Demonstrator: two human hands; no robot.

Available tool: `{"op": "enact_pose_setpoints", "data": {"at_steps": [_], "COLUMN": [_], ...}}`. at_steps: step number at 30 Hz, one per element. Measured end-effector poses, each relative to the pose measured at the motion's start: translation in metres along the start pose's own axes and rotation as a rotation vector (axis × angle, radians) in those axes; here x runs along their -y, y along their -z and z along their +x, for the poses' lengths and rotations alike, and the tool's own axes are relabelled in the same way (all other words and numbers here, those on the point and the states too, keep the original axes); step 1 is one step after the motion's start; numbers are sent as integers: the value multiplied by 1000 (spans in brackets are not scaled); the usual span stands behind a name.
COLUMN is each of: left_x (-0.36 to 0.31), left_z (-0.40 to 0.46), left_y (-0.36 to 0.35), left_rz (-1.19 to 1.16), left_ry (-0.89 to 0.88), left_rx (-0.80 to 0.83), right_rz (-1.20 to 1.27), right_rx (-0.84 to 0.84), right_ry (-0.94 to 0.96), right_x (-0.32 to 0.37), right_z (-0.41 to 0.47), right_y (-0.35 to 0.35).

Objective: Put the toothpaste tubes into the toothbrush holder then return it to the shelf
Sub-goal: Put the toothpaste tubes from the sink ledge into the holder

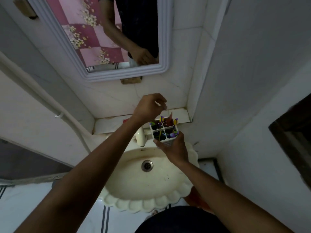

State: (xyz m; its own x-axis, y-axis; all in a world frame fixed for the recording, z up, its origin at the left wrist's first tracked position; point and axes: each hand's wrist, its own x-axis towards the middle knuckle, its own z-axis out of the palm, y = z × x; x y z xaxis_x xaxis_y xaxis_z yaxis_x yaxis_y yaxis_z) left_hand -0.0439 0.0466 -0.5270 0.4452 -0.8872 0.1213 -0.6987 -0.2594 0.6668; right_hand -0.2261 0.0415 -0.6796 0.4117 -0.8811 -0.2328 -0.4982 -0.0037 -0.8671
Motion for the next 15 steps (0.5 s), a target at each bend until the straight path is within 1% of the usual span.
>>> {"op": "enact_pose_setpoints", "data": {"at_steps": [3,8,11,15], "left_x": [18,68,103,148], "left_z": [-2,-18,-27,-31], "left_y": [5,12,9,6], "left_rz": [-157,-274,-230,-157], "left_ry": [78,209,241,347], "left_rx": [-119,-122,-132,-178], "right_rz": [17,35,19,-30], "right_rx": [-22,-48,-59,-60], "right_ry": [7,22,14,4], "right_x": [-2,-3,-4,-4], "right_z": [0,-1,-1,0], "right_y": [3,2,0,-1]}}
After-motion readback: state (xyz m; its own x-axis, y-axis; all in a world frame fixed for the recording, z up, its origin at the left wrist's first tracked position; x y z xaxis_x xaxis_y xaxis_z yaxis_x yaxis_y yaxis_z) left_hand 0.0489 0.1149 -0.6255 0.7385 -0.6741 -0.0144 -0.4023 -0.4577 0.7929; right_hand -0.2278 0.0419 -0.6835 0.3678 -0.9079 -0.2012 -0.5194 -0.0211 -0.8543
